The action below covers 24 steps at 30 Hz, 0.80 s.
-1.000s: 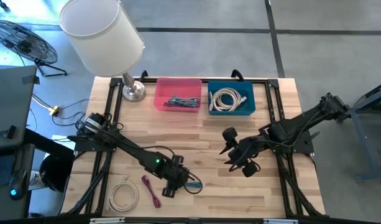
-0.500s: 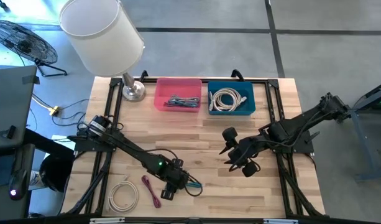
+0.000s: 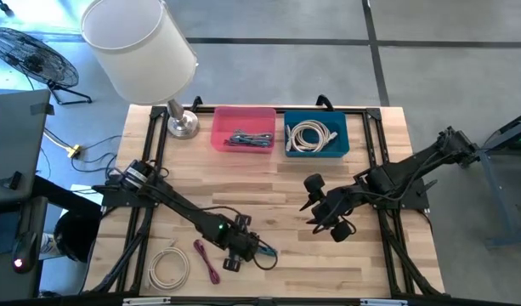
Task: Pick & Place USB Port
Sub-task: Put the black and blue charger cable into the red bin
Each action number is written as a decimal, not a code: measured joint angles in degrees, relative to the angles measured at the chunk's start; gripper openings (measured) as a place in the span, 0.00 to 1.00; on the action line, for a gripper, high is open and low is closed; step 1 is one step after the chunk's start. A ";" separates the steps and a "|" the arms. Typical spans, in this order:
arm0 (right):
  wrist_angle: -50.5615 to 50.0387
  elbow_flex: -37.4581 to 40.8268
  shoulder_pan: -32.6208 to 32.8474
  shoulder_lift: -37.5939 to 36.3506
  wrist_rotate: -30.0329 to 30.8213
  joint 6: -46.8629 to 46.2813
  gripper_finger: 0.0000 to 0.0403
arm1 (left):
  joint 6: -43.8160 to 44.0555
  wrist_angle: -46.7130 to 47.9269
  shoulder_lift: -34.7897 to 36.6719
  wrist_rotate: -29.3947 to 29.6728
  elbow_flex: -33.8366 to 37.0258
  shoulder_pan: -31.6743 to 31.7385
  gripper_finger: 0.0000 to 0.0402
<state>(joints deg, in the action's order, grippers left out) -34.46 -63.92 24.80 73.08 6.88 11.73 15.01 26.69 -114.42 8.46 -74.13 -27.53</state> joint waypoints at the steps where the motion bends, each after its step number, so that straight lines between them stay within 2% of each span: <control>1: -0.02 0.00 0.00 0.00 0.02 -0.22 0.45 | -0.51 1.02 -0.08 0.86 -0.67 0.00 0.06; 3: -0.02 0.00 0.07 0.00 0.02 -0.22 0.45 | -1.78 5.61 -0.39 3.81 -2.90 0.06 0.04; 6: -0.06 0.00 1.10 0.00 1.90 -0.57 0.45 | -2.72 22.48 -0.29 13.46 -9.27 0.38 0.03; 11: -0.75 0.00 4.80 0.00 9.03 -1.05 0.45 | -0.11 56.42 1.27 29.57 -27.40 0.29 0.03; 13: -0.89 0.00 6.23 0.00 11.98 -1.25 0.45 | -0.31 63.32 1.27 35.82 -35.50 1.29 0.03; 17: -1.09 -0.02 8.26 -0.16 16.68 -1.43 0.45 | -17.30 60.48 5.76 43.75 -43.87 6.26 0.03; 19: -1.21 -0.04 8.95 -0.39 18.25 -1.50 0.45 | -20.05 62.86 7.68 46.74 -47.56 10.18 0.03; 24: -2.60 -0.04 10.28 -0.97 22.04 -2.34 0.45 | -26.68 61.72 11.74 41.52 -48.03 25.19 0.03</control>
<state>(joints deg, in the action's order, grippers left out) -37.05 -63.96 35.08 72.11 28.92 9.38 -11.67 88.41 -102.68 49.98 -122.17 -2.33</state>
